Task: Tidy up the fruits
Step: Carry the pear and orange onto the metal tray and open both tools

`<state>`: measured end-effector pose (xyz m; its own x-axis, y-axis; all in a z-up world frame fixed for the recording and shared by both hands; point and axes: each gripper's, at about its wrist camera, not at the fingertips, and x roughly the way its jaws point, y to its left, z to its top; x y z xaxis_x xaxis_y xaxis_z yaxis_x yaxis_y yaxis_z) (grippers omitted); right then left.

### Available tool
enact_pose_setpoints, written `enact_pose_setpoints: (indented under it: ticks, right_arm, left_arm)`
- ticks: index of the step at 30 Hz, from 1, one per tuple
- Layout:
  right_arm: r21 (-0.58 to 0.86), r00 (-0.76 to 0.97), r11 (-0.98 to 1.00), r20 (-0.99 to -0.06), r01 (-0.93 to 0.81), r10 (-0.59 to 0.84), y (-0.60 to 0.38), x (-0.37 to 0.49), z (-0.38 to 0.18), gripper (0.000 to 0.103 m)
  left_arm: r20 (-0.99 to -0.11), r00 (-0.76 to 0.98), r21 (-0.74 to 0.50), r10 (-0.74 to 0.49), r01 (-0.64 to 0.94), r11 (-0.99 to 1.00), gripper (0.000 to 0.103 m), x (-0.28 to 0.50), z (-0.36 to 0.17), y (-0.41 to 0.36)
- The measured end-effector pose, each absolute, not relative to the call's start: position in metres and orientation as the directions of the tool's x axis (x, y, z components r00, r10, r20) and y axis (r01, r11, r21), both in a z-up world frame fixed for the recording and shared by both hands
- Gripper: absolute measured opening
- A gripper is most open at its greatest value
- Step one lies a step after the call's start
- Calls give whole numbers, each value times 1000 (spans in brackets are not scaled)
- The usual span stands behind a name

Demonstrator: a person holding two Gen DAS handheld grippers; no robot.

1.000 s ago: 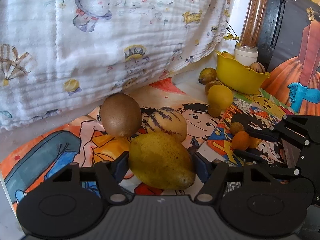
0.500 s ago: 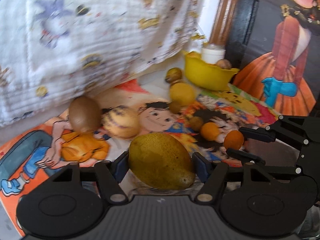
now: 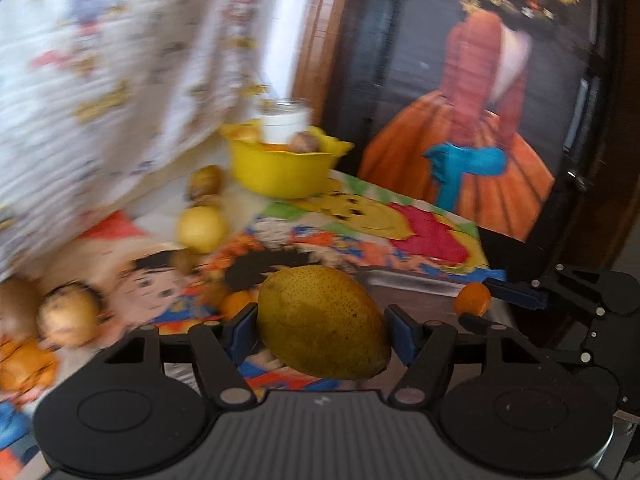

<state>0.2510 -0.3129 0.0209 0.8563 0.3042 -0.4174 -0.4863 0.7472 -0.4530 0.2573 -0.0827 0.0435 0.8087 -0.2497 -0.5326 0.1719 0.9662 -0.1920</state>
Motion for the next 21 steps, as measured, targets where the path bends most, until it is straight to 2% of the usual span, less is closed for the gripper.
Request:
enact_pose_setpoints:
  ticks: [9,21]
  right_arm:
    - [-368,873,837,-427,-405,235,-361,278,-4,34]
    - [-362,861,839,-458,-406,219,-370,294,-25,34]
  left_arm:
    - [-544,735,-232,-404,332,914,71,308,25,-143]
    - [-601,695,-183,-394,360,915,71,350,-12,-175]
